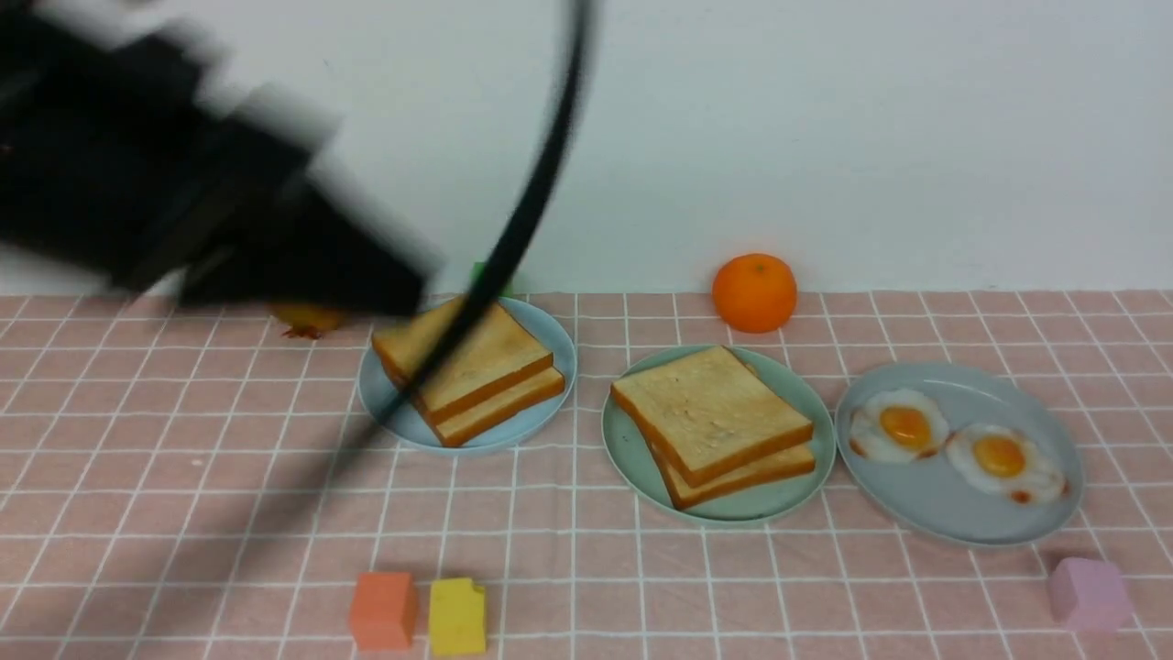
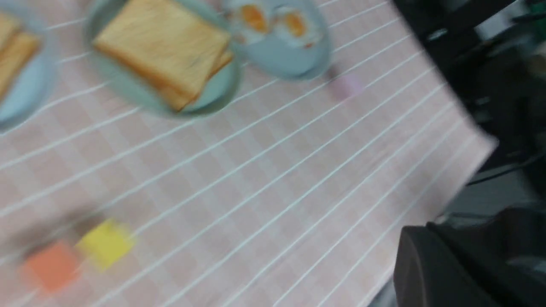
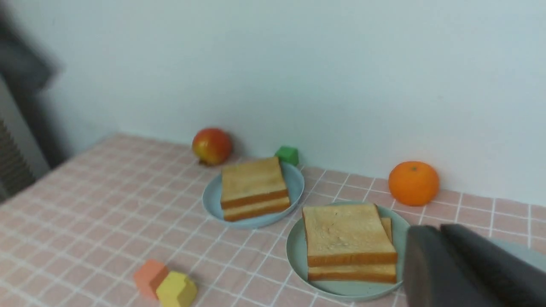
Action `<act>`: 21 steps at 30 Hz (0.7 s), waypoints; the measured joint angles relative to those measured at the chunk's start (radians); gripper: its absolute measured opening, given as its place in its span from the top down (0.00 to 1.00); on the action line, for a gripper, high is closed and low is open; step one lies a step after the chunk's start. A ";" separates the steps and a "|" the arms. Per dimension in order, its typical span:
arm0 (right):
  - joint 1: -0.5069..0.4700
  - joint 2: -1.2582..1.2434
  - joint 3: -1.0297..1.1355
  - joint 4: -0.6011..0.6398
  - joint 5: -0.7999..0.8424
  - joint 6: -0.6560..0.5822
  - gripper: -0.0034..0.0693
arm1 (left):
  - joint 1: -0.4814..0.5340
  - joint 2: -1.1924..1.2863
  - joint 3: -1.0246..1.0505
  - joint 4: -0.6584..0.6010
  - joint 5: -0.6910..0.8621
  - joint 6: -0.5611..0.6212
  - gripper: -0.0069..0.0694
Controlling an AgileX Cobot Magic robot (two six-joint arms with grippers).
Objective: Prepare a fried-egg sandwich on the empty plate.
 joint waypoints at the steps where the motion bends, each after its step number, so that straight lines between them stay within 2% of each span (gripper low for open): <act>1: 0.000 -0.033 0.032 -0.013 -0.014 0.021 0.96 | 0.000 -0.058 0.042 0.041 -0.001 -0.024 0.89; 7: 0.000 -0.164 0.192 -0.098 -0.102 0.145 0.96 | 0.000 -0.470 0.347 0.251 -0.023 -0.184 0.89; 14: 0.000 -0.177 0.199 -0.127 -0.126 0.185 0.96 | 0.000 -0.781 0.522 0.315 -0.117 -0.227 0.89; 19: 0.000 -0.177 0.199 -0.127 -0.128 0.185 0.96 | 0.000 -0.827 0.552 0.375 -0.142 -0.294 0.89; 21: 0.000 -0.177 0.199 -0.127 -0.128 0.185 0.96 | 0.000 -0.811 0.560 0.386 -0.165 -0.359 0.89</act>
